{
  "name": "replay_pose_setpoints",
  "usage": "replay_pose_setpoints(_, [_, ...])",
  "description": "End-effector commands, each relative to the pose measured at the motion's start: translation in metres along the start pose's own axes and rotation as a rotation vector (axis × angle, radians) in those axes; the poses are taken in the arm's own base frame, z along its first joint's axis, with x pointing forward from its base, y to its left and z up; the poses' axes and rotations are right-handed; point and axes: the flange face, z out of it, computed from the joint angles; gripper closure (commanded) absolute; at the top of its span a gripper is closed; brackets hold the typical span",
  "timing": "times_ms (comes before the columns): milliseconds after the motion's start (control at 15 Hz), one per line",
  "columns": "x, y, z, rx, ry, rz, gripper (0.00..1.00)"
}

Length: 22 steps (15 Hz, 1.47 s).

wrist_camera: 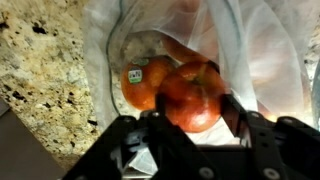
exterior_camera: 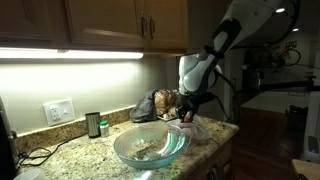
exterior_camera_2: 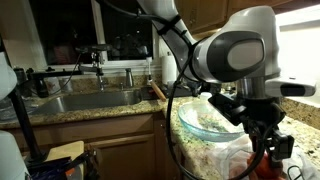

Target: Remove a peach from the bag and put it in the glass bowl

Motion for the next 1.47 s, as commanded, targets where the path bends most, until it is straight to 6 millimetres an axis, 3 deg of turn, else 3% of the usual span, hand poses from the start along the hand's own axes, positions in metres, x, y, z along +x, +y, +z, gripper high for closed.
replay_pose_setpoints(0, [-0.009,0.004,-0.013,0.014,0.034,-0.009,0.67])
replay_pose_setpoints(933, [-0.013,0.001,-0.023,0.025,0.08,-0.021,0.67])
replay_pose_setpoints(1400, [-0.019,-0.004,-0.038,0.036,0.088,-0.037,0.67])
